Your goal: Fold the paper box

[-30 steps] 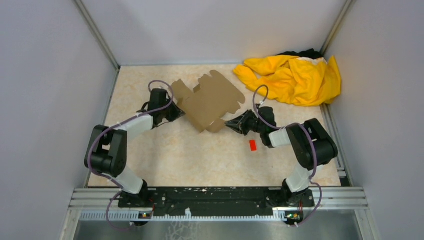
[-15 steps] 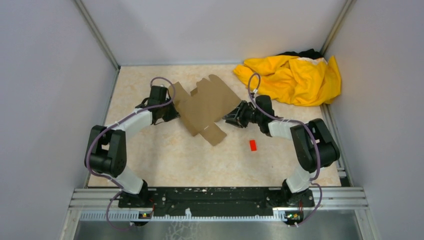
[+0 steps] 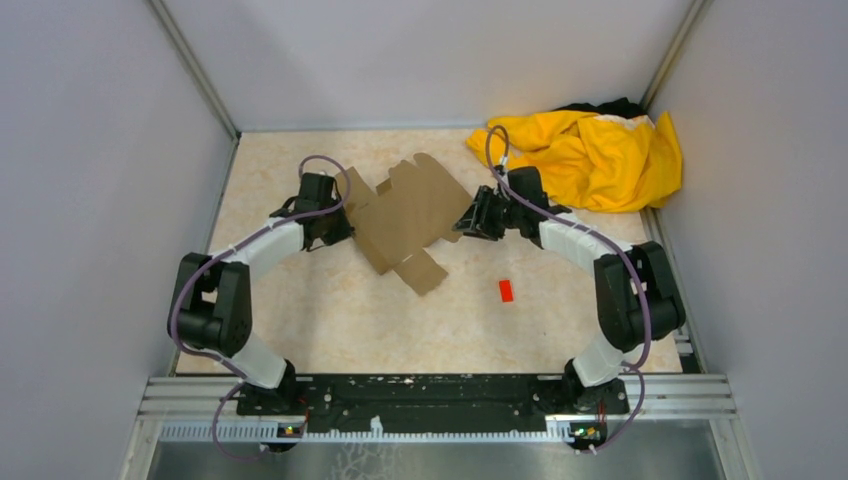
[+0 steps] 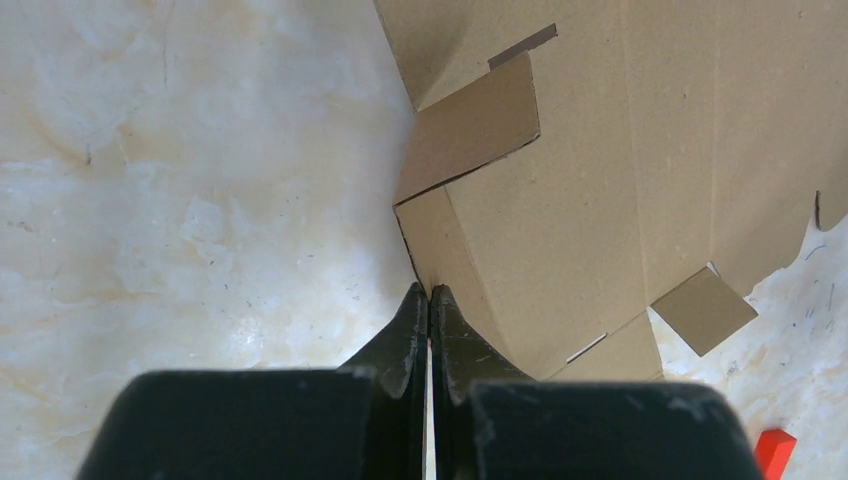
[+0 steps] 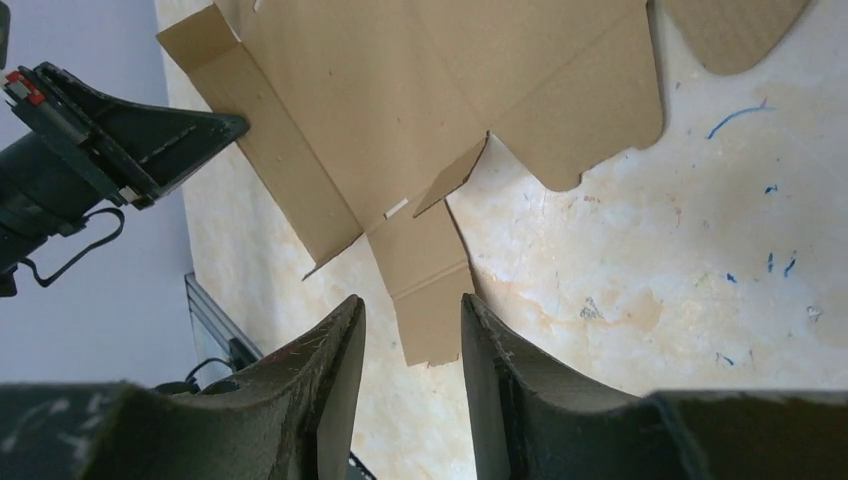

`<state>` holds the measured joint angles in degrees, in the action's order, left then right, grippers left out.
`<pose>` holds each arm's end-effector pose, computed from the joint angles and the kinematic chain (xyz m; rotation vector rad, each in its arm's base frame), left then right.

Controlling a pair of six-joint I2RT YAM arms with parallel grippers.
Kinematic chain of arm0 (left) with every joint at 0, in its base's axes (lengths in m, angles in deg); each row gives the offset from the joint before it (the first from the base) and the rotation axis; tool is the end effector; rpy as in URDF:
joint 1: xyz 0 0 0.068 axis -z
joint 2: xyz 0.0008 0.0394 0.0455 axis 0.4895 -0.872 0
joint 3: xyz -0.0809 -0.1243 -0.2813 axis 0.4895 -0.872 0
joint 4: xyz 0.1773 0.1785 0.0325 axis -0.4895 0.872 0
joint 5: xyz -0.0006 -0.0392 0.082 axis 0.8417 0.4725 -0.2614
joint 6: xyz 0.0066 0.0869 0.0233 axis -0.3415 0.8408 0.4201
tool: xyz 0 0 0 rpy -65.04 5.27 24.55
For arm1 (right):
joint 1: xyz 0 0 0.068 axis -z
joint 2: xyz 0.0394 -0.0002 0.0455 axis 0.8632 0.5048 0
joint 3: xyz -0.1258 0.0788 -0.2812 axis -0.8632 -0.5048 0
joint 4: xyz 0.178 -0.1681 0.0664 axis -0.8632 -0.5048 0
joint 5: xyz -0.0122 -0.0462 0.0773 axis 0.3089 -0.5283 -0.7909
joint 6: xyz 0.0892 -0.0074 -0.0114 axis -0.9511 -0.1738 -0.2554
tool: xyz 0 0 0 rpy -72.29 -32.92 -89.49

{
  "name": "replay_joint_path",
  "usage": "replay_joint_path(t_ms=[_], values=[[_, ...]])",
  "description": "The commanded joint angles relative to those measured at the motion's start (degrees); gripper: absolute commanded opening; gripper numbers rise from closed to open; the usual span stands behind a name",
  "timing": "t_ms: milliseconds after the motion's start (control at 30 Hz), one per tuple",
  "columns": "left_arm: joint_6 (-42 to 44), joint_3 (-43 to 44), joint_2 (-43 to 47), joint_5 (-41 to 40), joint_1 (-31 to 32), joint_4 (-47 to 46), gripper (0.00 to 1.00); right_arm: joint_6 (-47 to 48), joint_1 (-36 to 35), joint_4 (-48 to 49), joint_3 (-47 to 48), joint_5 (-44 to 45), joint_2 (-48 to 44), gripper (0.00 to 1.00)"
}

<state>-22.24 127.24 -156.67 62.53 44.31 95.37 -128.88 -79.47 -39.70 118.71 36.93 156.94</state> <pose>0.3439 -0.0896 0.2149 -0.4032 2.4384 -0.3349 0.3326 0.1605 0.2370 0.1393 2.4144 1.0815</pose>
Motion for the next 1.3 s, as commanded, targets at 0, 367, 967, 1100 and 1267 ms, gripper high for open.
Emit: replay_joint_path(t_ms=[0,367,967,1100,1267], values=[[2.70,-0.74,1.35,-3.10,-0.06,1.79,0.00,5.08,0.02,-3.56,4.74,-0.09,1.00,0.40],[8.89,7.51,-3.14,-2.07,0.07,9.47,0.00,7.08,0.41,-5.60,6.74,0.51,2.39,0.41],[19.76,36.62,-19.11,-24.29,7.93,35.83,0.00,7.32,5.93,-3.53,4.71,-4.07,-0.05,0.42],[21.21,41.88,-21.91,-31.54,10.65,41.04,0.00,6.47,7.11,-0.95,3.26,-5.76,0.03,0.42],[24.38,45.45,-22.27,-38.58,13.96,43.56,0.00,5.92,8.25,0.86,2.71,-7.57,0.99,0.42]])
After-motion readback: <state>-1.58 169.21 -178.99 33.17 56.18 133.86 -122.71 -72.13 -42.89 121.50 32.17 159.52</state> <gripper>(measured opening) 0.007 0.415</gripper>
